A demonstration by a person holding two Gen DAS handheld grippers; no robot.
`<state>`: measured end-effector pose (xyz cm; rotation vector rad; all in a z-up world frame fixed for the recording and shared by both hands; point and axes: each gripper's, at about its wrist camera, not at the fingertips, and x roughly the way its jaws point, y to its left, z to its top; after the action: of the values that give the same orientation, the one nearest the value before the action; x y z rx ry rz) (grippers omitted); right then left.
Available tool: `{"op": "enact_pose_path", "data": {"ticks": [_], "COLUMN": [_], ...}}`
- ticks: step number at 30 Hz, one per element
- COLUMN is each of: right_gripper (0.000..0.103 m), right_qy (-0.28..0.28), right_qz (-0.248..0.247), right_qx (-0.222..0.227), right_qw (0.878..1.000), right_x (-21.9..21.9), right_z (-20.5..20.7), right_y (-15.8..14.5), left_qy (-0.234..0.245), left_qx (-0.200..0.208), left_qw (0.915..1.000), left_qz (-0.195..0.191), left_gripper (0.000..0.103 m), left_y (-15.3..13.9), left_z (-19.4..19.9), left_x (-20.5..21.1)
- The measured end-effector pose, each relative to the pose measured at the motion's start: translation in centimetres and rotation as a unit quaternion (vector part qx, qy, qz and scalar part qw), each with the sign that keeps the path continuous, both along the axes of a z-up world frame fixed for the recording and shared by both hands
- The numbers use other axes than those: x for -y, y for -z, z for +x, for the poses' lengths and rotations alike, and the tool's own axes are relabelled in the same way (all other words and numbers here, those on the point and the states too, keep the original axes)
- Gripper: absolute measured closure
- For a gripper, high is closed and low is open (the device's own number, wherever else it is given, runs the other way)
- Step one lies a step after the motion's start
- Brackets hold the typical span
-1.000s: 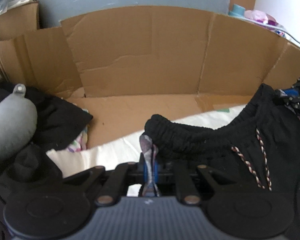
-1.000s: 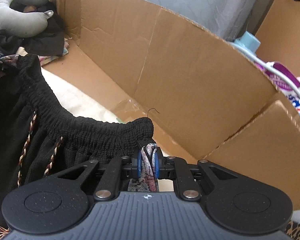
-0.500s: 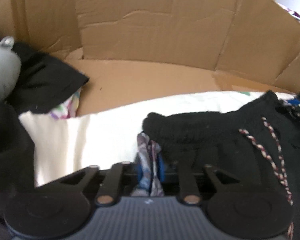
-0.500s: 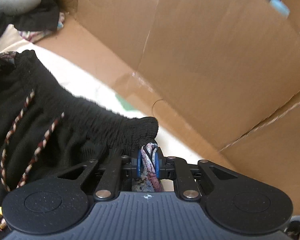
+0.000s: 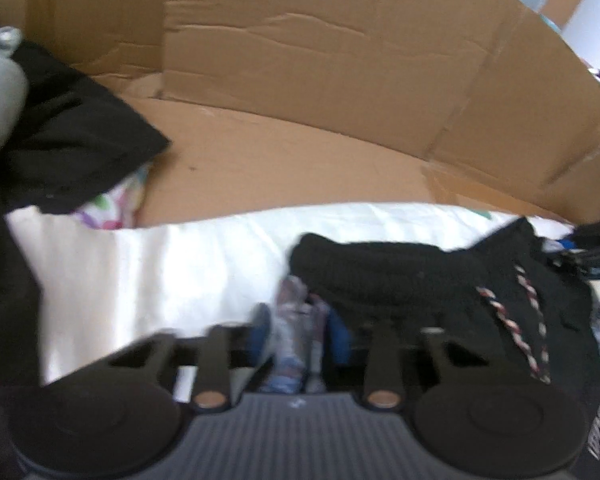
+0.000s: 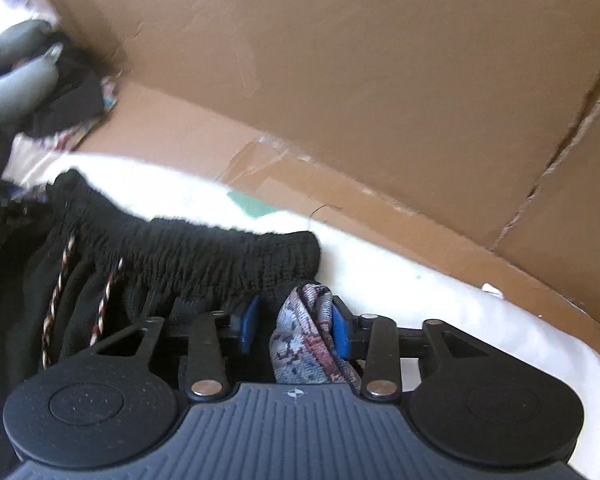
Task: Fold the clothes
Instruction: 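Lift the black shorts by the waistband with both grippers, holding it taut, then lay the black shorts flat on the duvet and open both grippers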
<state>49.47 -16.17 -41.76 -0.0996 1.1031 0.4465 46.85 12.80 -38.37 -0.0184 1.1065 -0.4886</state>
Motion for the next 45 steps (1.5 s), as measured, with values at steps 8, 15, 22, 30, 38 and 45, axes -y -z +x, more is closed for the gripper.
{"op": "enact_pose_path", "data": {"ticks": [8, 15, 22, 30, 38, 45], "right_gripper": [0.093, 0.093, 0.088, 0.064, 0.052, 0.052], "right_qy": [-0.002, 0.015, 0.029, 0.06, 0.094, 0.11], "right_qz": [-0.062, -0.113, -0.135, -0.076, -0.005, 0.021], "right_qx": [0.062, 0.113, 0.078, 0.073, 0.068, 0.076], "right_qw": [0.996, 0.987, 0.987, 0.993, 0.993, 0.991], "right_x": [0.1, 0.9, 0.0, 2.5, 6.6, 9.6], "right_z": [-0.6, -0.8, 0.7, 0.1, -4.5, -9.8], "right_y": [-3.2, -5.4, -2.1, -1.6, -5.7, -11.0], "left_qy": [0.008, 0.02, -0.013, -0.055, -0.079, -0.091], "left_qx": [0.068, 0.099, 0.046, 0.049, 0.047, 0.05], "left_qw": [0.9975, 0.9949, 0.9965, 0.9945, 0.9914, 0.9925], "left_qz": [-0.018, 0.0, 0.069, 0.075, 0.092, 0.065], "left_gripper": [0.094, 0.094, 0.071, 0.038, 0.03, 0.03], "left_y": [-2.7, -3.8, -0.1, -0.4, -5.4, -12.9], "left_z": [-0.1, 0.8, 2.5, 1.3, -0.6, -2.4], "left_x": [1.2, 3.4, 4.2, 2.5, 3.2, 5.3]}}
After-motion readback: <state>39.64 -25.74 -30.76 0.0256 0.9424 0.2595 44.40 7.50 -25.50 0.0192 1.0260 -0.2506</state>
